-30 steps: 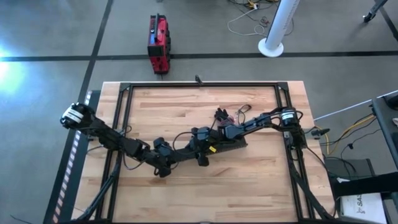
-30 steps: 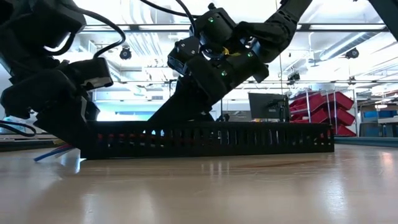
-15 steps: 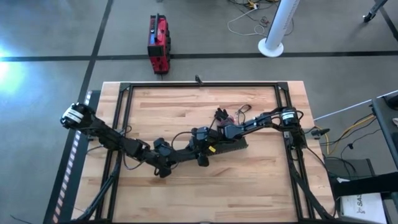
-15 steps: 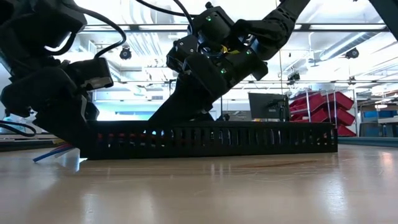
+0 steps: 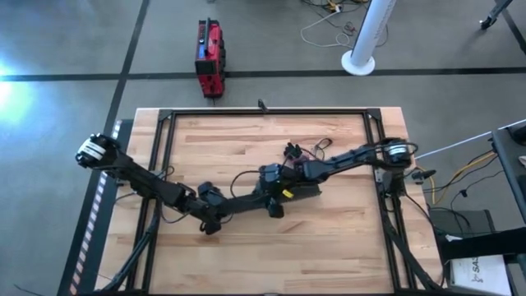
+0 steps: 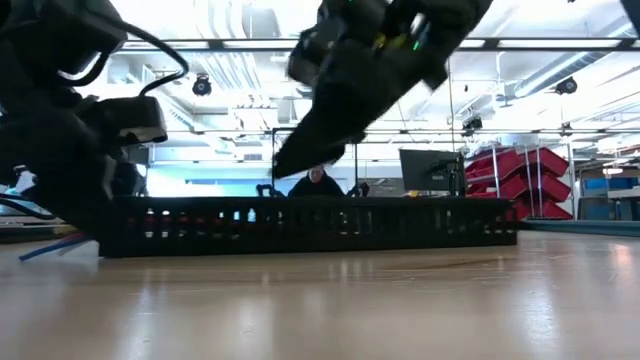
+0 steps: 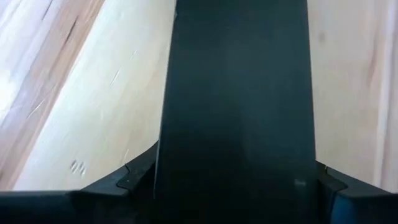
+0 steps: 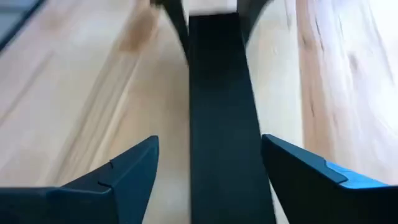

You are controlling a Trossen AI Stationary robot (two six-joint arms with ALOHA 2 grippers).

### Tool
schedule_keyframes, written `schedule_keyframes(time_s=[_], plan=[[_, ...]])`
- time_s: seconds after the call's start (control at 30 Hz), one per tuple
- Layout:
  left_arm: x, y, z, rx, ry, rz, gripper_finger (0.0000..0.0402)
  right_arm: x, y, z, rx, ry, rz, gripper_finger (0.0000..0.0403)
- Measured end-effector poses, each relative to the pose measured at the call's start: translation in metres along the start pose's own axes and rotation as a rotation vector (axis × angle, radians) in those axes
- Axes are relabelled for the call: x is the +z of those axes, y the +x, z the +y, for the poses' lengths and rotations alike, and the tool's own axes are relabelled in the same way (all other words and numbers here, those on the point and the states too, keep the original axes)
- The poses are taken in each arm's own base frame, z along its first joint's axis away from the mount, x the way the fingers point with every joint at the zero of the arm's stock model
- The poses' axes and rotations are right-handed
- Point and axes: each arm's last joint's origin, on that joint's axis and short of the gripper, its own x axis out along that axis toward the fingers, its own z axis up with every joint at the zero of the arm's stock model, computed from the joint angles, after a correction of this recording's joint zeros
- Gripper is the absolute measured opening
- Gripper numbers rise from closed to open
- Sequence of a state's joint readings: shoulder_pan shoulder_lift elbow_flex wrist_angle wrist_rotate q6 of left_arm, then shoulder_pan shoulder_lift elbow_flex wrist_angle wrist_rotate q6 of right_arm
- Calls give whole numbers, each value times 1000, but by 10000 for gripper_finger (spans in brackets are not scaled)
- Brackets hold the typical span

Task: Ziptie cables
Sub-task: Close the black cable duct

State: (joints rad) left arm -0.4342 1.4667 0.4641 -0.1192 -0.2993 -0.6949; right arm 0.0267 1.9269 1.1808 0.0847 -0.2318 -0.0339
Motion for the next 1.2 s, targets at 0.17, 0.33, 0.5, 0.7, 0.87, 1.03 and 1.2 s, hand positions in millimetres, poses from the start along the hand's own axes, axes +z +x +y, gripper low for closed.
schedule_keyframes(time_s=[0.17,0.33,0.5,0.7,0.87,1.03,1.2], plan=[[-4,-11,6,19,11,60,235,2,-37,8,-51,0,142,235],[-4,-31,12,-23,-4,86,237,-9,-73,23,-127,78,302,181],[-6,-54,18,-132,-67,127,252,-38,-103,45,-166,209,426,100],[3,-84,22,-191,-126,114,257,-64,-122,57,-291,280,358,6],[10,-96,22,-213,-146,81,248,-89,-124,50,-500,345,347,12],[4,-92,25,-149,-171,148,247,-101,-115,48,-523,355,318,3],[-5,-80,25,-84,-185,318,275,-106,-109,45,-579,335,275,1]])
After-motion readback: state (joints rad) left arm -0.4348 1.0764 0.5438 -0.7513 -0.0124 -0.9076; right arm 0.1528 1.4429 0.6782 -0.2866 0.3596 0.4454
